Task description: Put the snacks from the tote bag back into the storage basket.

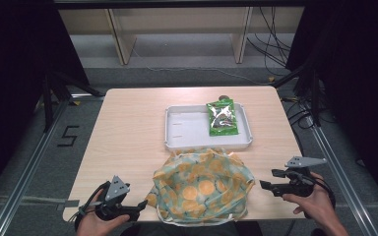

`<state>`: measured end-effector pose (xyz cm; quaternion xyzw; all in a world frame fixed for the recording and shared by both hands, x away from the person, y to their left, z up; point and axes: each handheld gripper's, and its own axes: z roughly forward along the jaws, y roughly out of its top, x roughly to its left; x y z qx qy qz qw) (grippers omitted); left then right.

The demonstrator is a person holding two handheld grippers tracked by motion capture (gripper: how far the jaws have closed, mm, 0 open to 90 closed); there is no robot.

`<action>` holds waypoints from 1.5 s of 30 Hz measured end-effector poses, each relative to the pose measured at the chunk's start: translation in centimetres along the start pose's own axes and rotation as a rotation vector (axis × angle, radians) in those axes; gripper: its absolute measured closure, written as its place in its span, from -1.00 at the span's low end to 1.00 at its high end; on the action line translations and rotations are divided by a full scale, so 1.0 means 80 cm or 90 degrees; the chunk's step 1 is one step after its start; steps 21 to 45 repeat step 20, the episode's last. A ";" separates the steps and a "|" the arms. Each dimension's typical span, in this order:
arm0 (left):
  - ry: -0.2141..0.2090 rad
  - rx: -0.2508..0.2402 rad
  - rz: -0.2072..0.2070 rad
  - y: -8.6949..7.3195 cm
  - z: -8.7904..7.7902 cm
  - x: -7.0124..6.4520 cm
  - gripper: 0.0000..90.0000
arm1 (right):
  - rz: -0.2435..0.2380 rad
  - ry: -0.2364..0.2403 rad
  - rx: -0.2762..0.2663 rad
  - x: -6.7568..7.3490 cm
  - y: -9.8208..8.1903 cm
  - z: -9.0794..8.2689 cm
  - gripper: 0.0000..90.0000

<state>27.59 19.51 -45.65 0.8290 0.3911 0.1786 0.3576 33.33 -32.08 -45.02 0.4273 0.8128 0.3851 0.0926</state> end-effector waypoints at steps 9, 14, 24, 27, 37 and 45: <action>-0.007 0.001 -0.009 -0.001 0.000 0.000 -0.57 | 0.000 0.015 0.019 0.006 -0.009 -0.004 -0.32; -0.002 -0.002 -0.011 -0.001 0.001 0.000 -0.57 | 0.004 0.001 0.006 0.007 -0.015 -0.006 -0.32; -0.002 0.011 0.012 0.000 -0.002 0.002 -0.57 | 0.022 0.007 0.015 0.008 -0.017 -0.008 -0.33; -0.002 0.011 0.012 0.000 -0.002 0.002 -0.57 | 0.022 0.007 0.015 0.008 -0.017 -0.008 -0.33; -0.002 0.011 0.012 0.000 -0.002 0.002 -0.57 | 0.022 0.007 0.015 0.008 -0.017 -0.008 -0.33; -0.002 0.011 0.012 0.000 -0.002 0.002 -0.57 | 0.022 0.007 0.015 0.008 -0.017 -0.008 -0.33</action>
